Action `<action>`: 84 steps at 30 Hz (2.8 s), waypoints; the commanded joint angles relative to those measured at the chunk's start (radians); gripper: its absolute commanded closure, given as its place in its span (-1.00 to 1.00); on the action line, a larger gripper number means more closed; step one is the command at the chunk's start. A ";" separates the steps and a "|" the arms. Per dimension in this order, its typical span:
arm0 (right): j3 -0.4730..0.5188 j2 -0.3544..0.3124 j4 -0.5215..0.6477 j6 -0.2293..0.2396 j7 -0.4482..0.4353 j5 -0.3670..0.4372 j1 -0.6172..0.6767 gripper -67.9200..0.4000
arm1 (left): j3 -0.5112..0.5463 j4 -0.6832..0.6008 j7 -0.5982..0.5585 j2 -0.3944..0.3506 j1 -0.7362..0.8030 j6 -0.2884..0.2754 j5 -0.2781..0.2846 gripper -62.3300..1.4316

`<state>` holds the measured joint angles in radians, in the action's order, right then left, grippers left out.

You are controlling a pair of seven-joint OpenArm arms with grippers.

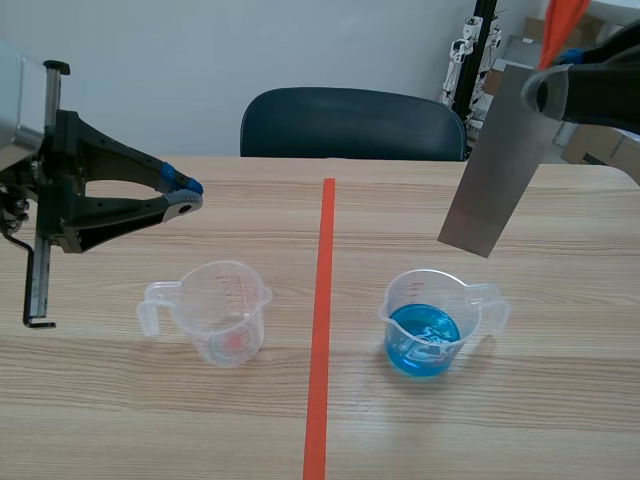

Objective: Do the redox reaction experiment. raise the plate out of the solution

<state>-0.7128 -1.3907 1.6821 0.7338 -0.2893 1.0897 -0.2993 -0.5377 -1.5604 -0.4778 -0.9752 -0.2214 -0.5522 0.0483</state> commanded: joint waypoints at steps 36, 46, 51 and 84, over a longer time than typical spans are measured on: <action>0.019 -0.013 0.002 0.012 -0.034 0.026 -0.016 0.97 | -0.275 0.121 0.210 0.372 -0.292 -0.121 0.023 0.83; 0.019 -0.013 0.002 0.012 -0.035 0.026 -0.016 0.97 | -0.275 0.161 0.213 0.380 -0.280 -0.124 0.098 0.83; 0.019 -0.013 0.002 0.012 -0.035 0.026 -0.016 0.97 | -0.275 0.161 0.221 0.380 -0.275 -0.134 0.130 0.83; 0.019 -0.013 0.002 0.012 -0.039 0.044 -0.016 0.97 | -0.293 0.161 0.333 0.379 -0.266 -0.144 0.223 0.83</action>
<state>-0.7128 -1.3907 1.6821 0.7338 -0.3092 1.1126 -0.2989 -0.8330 -1.3869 -0.1371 -0.5987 -0.4881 -0.6918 0.2558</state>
